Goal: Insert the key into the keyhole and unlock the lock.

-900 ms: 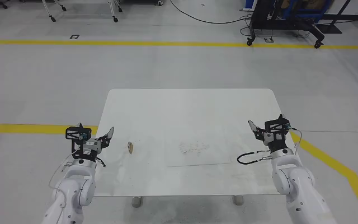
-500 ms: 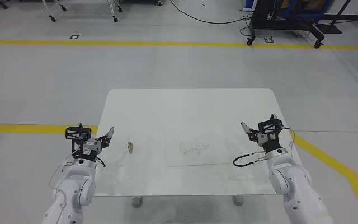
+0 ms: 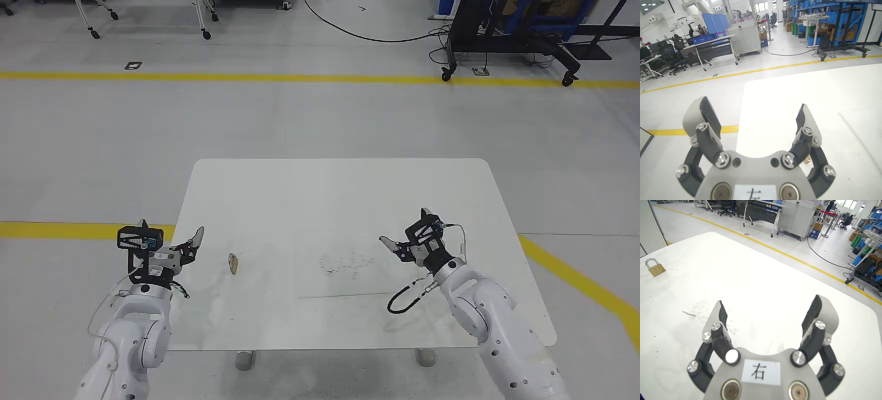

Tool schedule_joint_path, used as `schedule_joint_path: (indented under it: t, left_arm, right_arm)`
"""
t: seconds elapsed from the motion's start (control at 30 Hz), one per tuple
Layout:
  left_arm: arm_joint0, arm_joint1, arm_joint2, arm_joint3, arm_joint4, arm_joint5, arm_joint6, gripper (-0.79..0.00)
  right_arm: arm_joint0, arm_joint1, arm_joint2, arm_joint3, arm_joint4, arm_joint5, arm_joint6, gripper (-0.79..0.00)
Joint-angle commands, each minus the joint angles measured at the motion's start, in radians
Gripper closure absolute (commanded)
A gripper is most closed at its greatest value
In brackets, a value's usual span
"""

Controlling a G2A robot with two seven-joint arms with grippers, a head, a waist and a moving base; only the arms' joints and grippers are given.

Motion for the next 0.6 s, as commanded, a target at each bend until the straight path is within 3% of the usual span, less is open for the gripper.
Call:
schedule_joint_path:
  t: [0.0, 0.1, 0.3, 0.57]
  left_arm:
    - [0.0, 0.0, 0.0, 0.0, 0.0, 0.0, 0.0, -0.785]
    - [0.0, 0.0, 0.0, 0.0, 0.0, 0.0, 0.0, -0.785]
    - [0.0, 0.0, 0.0, 0.0, 0.0, 0.0, 0.0, -0.785]
    - [0.0, 0.0, 0.0, 0.0, 0.0, 0.0, 0.0, -0.785]
  right_arm:
    - [0.0, 0.0, 0.0, 0.0, 0.0, 0.0, 0.0, -0.785]
    - [0.011, 0.001, -0.021, 0.022, -0.037, -0.021, 0.038, -0.785]
    - [0.104, 0.002, -0.094, 0.123, 0.02, -0.335, -0.034, -0.785]
    - [0.24, -0.004, -0.235, 0.23, -0.098, -0.58, -0.076, -0.785]
